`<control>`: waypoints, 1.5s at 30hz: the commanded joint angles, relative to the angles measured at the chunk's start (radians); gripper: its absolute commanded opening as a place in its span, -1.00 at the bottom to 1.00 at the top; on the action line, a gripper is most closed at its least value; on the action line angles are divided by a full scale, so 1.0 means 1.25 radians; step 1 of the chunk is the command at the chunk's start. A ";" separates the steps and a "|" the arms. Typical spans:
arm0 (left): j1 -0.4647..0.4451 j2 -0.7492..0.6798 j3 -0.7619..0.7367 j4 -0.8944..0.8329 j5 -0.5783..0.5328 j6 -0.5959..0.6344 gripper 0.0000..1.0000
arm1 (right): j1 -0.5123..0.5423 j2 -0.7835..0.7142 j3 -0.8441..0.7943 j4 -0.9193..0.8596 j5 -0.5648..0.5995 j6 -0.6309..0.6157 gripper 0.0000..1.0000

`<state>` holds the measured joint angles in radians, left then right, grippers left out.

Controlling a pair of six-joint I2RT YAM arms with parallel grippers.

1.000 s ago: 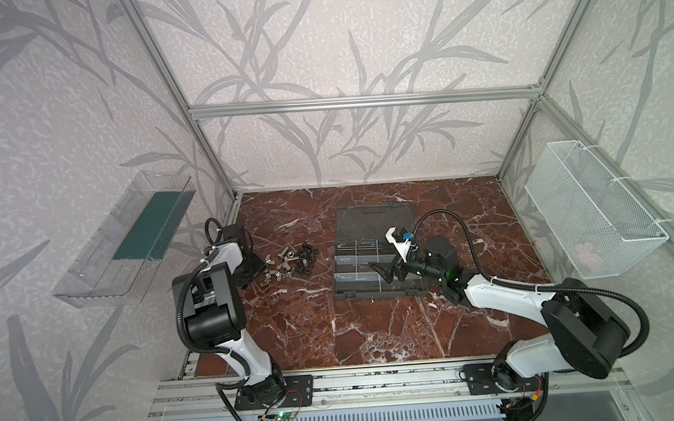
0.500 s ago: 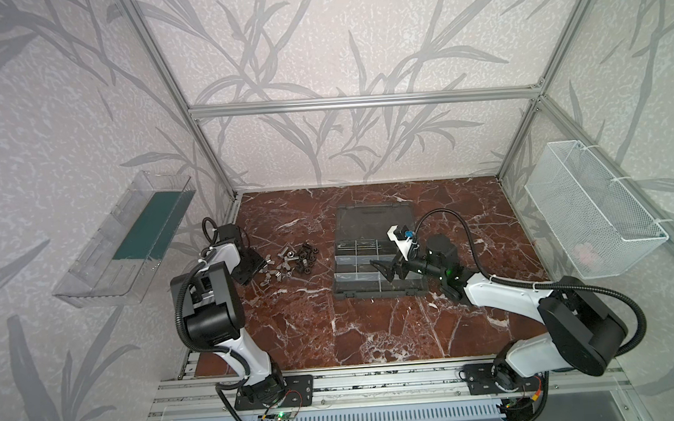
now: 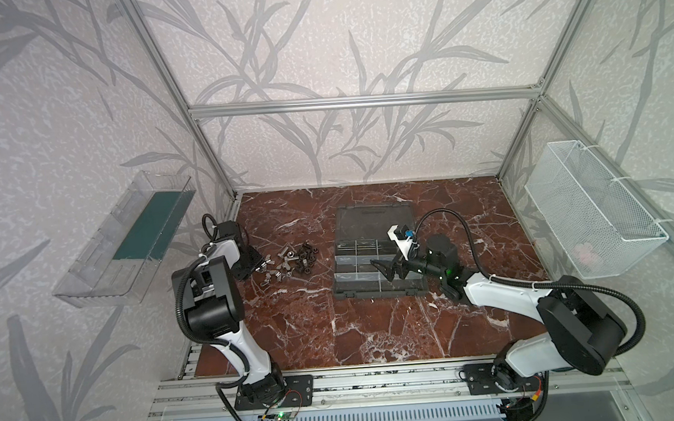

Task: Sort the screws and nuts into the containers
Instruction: 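Lower the left gripper and grasp a silver wing nut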

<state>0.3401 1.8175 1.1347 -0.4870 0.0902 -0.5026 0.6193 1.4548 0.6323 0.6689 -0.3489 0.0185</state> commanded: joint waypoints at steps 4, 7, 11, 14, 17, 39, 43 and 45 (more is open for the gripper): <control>-0.013 0.001 0.010 -0.024 -0.032 0.030 -0.16 | -0.007 0.015 0.008 0.023 -0.006 0.012 0.98; -0.021 0.014 0.014 -0.026 -0.026 0.035 -0.23 | -0.006 0.015 0.009 0.023 -0.009 0.013 0.98; -0.027 0.019 0.019 -0.030 -0.029 0.042 -0.30 | -0.012 0.012 0.007 0.022 -0.006 0.011 0.98; -0.028 0.019 0.019 -0.030 -0.038 0.046 -0.38 | -0.013 0.012 0.006 0.024 -0.007 0.012 0.98; -0.029 0.022 0.019 -0.033 -0.046 0.051 -0.43 | -0.012 0.013 0.004 0.026 -0.008 0.013 0.98; -0.054 0.029 0.024 -0.031 -0.060 0.076 -0.77 | -0.020 0.007 -0.005 0.049 -0.024 0.029 0.98; -0.079 0.009 0.030 -0.037 -0.070 0.080 -0.84 | -0.021 0.007 -0.004 0.047 -0.021 0.026 0.98; -0.102 -0.011 0.032 -0.040 -0.085 0.086 -0.84 | -0.023 0.006 -0.005 0.047 -0.019 0.027 0.98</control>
<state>0.2485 1.8408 1.1458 -0.5095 0.0078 -0.4118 0.5995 1.4712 0.6323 0.6987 -0.3679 0.0448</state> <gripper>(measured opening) 0.137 0.990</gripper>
